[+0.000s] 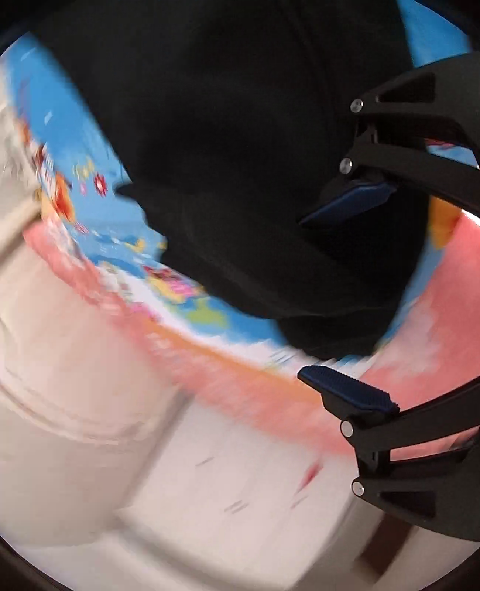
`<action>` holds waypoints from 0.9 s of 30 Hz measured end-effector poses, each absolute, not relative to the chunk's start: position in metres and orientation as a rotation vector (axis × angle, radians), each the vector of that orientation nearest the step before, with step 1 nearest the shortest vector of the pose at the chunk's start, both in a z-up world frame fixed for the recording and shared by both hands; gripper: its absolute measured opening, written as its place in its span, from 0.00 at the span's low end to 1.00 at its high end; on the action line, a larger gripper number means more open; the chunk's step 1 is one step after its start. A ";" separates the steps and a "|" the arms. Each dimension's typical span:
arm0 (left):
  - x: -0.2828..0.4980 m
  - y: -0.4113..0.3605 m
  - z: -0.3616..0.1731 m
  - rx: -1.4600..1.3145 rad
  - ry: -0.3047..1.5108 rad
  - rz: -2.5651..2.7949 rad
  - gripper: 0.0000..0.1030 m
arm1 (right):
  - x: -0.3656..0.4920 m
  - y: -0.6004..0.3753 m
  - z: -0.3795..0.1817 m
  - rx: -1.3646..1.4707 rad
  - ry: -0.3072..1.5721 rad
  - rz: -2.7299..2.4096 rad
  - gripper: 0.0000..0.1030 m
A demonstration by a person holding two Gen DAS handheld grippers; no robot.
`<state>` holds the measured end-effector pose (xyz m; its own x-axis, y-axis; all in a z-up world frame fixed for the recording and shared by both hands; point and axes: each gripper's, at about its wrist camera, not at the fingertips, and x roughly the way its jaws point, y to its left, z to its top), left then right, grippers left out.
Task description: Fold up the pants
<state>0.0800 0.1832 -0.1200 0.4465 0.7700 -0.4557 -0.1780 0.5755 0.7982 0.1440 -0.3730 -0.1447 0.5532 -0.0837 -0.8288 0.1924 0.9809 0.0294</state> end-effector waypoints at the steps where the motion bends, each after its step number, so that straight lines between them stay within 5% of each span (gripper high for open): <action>1: 0.085 0.181 -0.124 0.777 0.919 0.655 0.70 | 0.144 -0.373 -0.144 0.119 0.973 -0.165 0.15; 3: 0.098 0.193 -0.125 0.706 0.953 0.637 0.19 | 0.145 -0.373 -0.145 0.117 0.974 -0.168 0.15; 6: 0.090 0.238 -0.086 0.300 0.898 0.591 0.11 | 0.143 -0.373 -0.144 0.124 0.972 -0.169 0.15; 9: 0.029 0.318 -0.043 -0.316 0.705 0.586 0.10 | 0.144 -0.373 -0.145 0.123 0.968 -0.176 0.15; 12: -0.026 0.392 -0.081 -0.870 0.686 0.449 0.11 | 0.146 -0.371 -0.146 0.114 0.968 -0.183 0.16; 13: -0.031 0.401 -0.091 -0.923 0.692 0.427 0.11 | 0.147 -0.371 -0.146 0.110 0.970 -0.183 0.16; 15: -0.047 0.415 -0.106 -0.996 0.683 0.431 0.43 | 0.147 -0.372 -0.146 0.114 0.974 -0.178 0.16; 16: -0.057 0.424 -0.112 -1.052 0.648 0.451 0.48 | 0.146 -0.373 -0.146 0.120 0.975 -0.176 0.16; 23: -0.054 0.470 -0.118 -1.135 0.563 0.483 0.49 | 0.148 -0.370 -0.146 0.101 0.981 -0.189 0.17; 27: -0.029 0.506 -0.120 -1.149 0.599 0.399 0.61 | 0.149 -0.371 -0.146 0.100 0.986 -0.189 0.17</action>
